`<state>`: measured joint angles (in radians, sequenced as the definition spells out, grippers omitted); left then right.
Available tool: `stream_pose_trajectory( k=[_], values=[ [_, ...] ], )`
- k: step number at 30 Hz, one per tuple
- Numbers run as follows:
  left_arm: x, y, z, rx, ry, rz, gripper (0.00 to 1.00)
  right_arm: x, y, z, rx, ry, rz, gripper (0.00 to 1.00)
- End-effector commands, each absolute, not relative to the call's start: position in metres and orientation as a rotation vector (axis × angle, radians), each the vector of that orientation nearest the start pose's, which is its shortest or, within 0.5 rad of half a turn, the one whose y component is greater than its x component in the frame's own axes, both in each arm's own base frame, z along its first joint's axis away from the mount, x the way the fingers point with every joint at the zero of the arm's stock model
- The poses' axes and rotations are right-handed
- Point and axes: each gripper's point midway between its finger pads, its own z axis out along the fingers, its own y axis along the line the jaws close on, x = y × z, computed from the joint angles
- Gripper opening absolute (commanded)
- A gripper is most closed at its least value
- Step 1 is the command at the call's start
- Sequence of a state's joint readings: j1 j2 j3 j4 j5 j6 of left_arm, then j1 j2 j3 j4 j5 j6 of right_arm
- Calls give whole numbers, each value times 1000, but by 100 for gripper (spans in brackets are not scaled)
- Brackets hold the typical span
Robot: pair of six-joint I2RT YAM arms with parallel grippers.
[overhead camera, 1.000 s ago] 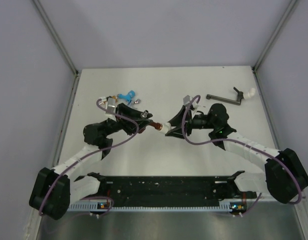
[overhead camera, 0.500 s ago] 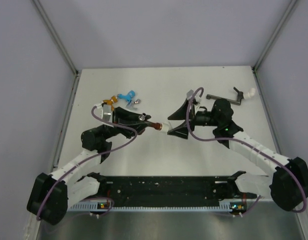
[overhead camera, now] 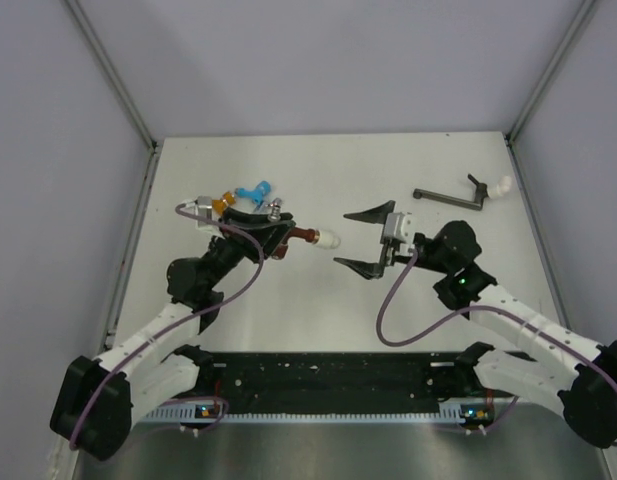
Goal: Install the water faucets
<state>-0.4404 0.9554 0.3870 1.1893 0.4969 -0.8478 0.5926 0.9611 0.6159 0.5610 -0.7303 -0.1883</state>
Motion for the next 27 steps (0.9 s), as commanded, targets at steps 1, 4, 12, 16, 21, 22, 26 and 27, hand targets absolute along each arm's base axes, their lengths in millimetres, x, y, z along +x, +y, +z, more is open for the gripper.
stream_pose_trajectory(
  k=[1,4,12,16,21,22,26,27],
  values=[
    [228,-219,367,154,1093,-1439,0,217,291,312,-1130,869,694,87],
    [229,-221,367,141,1100,-1467,0,216,294,318,-1103,830,709,87],
    [226,-224,372,133,1079,-1531,0,219,309,303,-1144,844,773,84],
    [226,-225,374,138,1072,-1539,0,221,313,295,-1145,873,798,80],
    [220,-228,379,185,1034,-1551,0,225,317,294,-1106,923,846,56],
    [218,-228,380,200,1022,-1548,0,224,318,294,-1097,929,867,47],
    [201,-232,381,370,948,-1487,0,221,317,300,-1042,968,972,0],
    [195,-234,379,428,928,-1467,0,217,317,304,-1040,962,1009,0]
  ],
)
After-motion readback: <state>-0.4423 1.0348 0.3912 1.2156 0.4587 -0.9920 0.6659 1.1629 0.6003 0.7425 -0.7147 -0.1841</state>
